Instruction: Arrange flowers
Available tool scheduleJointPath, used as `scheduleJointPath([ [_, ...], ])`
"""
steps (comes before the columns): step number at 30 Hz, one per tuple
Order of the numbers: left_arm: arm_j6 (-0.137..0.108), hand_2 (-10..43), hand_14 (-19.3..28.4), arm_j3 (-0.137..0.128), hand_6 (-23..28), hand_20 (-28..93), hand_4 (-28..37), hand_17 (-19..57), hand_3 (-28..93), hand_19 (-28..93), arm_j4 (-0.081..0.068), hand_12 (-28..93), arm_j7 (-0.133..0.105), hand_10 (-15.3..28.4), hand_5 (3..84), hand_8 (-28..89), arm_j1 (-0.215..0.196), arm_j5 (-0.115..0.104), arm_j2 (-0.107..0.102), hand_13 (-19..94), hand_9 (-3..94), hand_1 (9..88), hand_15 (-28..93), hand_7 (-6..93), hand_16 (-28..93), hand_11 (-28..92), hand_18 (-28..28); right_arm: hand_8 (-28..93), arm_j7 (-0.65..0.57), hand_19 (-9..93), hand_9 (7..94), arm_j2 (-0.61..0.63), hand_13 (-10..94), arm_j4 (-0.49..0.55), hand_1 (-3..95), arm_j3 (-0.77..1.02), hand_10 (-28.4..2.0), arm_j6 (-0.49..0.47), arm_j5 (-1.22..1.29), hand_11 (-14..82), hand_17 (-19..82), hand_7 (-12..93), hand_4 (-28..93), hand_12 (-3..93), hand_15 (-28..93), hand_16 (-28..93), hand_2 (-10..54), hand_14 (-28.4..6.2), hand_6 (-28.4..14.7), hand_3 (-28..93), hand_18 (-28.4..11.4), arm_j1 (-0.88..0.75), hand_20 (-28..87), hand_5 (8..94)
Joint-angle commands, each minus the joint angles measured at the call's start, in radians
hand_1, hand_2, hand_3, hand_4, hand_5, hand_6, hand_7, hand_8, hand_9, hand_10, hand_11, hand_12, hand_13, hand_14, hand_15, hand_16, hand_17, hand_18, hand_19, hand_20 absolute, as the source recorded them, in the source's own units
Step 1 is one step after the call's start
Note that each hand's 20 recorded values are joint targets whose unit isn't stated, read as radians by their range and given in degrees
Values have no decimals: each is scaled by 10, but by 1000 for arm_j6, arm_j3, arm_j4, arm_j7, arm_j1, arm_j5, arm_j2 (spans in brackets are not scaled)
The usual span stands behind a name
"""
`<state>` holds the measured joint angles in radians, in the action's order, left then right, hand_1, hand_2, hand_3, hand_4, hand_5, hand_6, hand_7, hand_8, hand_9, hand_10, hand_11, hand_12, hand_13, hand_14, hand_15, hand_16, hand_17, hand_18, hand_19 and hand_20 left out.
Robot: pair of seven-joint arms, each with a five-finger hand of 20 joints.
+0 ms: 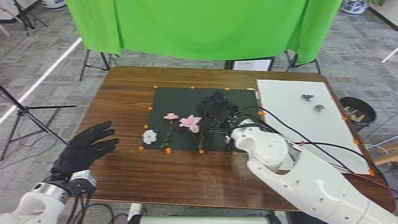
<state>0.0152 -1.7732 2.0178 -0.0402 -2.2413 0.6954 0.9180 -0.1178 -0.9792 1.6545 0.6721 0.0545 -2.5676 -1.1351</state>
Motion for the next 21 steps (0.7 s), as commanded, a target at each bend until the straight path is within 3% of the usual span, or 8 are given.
scheduleJointPath([
  [1,16,-22,181,1,59,55,-283,-77,722,470,-3,145,11,133,305,-122,-5,4,-1,229,255,260,429,224,-52,290,223,24,-24,714,769,-10,693,-8,401,1,-55,0,-22,339,255,567,-283,427,677,283,-95,-41,47,766,-156,-3,422,598],
  [15,17,-21,182,0,59,55,-282,-77,722,470,-3,145,12,133,305,-121,-3,5,1,228,255,260,427,223,-51,288,223,24,-26,713,745,-13,678,-11,381,17,-61,-12,-14,378,249,571,-283,390,683,282,-95,-44,45,760,-158,1,424,584],
  [21,18,-21,182,0,59,55,-283,-77,720,469,-3,145,8,134,306,-121,-4,6,3,229,255,261,427,223,-51,289,223,5,-14,713,720,-10,665,0,328,31,-73,-14,-7,427,242,512,-283,297,690,280,-95,-50,44,788,-162,-1,428,583],
])
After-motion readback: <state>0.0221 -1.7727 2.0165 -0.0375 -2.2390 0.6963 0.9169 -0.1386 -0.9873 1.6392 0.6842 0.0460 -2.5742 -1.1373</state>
